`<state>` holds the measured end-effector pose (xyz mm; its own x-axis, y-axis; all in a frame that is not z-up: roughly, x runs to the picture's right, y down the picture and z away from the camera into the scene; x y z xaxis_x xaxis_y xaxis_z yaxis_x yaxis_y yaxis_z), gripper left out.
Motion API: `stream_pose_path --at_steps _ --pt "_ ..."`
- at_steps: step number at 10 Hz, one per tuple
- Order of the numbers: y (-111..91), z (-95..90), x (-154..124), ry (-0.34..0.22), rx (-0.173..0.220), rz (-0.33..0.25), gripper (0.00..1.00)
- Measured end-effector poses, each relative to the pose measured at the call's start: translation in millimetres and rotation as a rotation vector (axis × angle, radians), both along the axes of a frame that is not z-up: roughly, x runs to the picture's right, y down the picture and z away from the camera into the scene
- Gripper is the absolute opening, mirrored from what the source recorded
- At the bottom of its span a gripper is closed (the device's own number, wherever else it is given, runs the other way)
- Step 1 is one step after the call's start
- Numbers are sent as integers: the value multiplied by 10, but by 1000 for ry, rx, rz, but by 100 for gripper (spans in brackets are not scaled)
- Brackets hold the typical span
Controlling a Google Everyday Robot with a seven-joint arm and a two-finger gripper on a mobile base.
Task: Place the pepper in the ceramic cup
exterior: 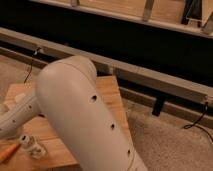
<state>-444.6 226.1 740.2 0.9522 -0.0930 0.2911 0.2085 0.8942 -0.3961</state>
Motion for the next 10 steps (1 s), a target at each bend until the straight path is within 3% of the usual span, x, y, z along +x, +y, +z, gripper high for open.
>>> stream_pose_path --at_steps 2,5,8,10 --pt "8 56 -166 -27 -18 -29 65" --pt "31 92 -458 -91 -45 -128 65" --pt "110 61 -503 -128 -76 -252 65" --pt "150 6 -453 -114 -90 -322 65"
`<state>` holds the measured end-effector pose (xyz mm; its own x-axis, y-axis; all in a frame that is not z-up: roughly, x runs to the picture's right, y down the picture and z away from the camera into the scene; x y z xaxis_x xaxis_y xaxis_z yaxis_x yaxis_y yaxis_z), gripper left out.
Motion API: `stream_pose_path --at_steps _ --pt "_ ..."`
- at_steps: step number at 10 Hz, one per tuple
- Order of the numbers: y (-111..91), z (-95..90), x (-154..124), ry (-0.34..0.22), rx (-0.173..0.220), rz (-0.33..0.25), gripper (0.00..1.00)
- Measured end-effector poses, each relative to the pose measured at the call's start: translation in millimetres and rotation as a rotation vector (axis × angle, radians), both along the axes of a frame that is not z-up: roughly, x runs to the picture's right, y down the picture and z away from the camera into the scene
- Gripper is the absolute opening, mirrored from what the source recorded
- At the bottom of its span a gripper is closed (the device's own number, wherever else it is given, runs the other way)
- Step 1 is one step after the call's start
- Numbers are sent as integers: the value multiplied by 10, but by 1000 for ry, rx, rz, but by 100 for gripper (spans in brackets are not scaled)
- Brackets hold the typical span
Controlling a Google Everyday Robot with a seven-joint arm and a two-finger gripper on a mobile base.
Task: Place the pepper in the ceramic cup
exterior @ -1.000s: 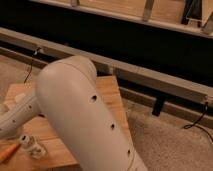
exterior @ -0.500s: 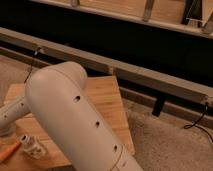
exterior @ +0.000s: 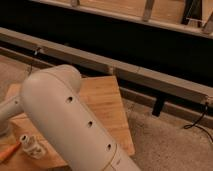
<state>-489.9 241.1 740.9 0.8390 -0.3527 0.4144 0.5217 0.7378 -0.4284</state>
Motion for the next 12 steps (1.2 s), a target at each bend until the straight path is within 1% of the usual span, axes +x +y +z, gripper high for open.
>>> stream_pose_path --at_steps 2,4,5,6,7,9,11,12 --pt "-9 -78 22 23 13 -33 65" --pt "23 -225 11 49 30 -49 65" --pt "65 -281 1 55 35 -53 65" --pt "170 -352 -20 60 34 -55 65" --pt "250 -367 -19 65 27 -58 65" --pt "516 -372 -24 71 -7 -53 65" --pt "679 -334 -24 74 -35 -45 65" --pt "721 -308 -27 72 -41 -42 65"
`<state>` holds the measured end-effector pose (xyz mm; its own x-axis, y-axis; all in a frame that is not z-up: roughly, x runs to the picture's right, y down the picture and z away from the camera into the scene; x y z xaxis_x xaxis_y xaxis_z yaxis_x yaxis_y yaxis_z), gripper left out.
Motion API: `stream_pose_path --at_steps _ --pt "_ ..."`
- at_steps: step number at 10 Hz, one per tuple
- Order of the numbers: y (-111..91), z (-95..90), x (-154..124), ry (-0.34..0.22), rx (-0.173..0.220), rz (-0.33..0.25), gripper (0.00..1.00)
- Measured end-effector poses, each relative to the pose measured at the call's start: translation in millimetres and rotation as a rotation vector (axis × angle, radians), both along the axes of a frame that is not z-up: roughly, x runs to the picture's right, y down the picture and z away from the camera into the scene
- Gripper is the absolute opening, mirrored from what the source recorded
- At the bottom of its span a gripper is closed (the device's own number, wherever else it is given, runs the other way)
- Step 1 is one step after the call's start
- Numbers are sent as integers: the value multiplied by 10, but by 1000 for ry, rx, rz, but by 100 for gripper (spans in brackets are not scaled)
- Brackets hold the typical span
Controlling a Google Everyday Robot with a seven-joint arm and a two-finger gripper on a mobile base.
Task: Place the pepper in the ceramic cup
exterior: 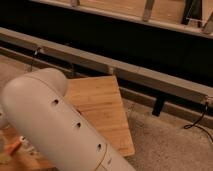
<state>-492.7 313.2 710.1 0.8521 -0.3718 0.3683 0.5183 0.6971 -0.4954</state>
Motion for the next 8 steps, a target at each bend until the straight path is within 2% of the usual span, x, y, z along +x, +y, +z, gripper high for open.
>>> stream_pose_path --at_steps 3,6,8 --pt "45 99 -97 -36 9 2 65" --pt "68 148 -229 -72 17 -21 65" --pt "90 154 -278 -82 14 -33 59"
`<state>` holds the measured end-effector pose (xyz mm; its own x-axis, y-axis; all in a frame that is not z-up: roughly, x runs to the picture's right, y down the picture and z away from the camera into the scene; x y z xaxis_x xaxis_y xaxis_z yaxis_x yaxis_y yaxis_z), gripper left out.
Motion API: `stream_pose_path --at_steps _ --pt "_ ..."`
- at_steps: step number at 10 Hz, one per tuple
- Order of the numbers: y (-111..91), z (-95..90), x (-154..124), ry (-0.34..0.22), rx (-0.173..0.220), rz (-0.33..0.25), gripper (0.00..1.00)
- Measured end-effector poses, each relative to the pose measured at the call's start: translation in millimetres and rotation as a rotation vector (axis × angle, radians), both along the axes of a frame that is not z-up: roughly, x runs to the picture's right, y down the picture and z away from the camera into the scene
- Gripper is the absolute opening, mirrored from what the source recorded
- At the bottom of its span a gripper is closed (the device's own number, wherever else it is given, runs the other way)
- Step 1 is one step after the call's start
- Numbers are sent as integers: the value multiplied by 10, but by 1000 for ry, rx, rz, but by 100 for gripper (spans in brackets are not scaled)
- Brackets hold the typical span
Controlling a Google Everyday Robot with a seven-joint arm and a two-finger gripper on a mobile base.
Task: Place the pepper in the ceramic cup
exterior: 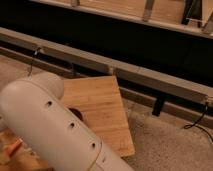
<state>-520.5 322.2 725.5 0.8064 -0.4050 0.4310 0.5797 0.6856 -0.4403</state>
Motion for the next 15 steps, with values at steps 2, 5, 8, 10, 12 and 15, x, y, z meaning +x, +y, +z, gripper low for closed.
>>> stream_pose_path --at_steps 2,5,8,10,12,15 --pt "20 -1 -14 -1 -6 -7 43" --pt "46 -5 -31 -1 -15 -19 9" --pt "-30 -46 -96 -14 -15 5 0" --pt "-243 -176 -223 -68 6 77 0" --pt "-441 -301 -273 -115 22 152 0" --pt "-708 -394 -273 -182 42 271 0"
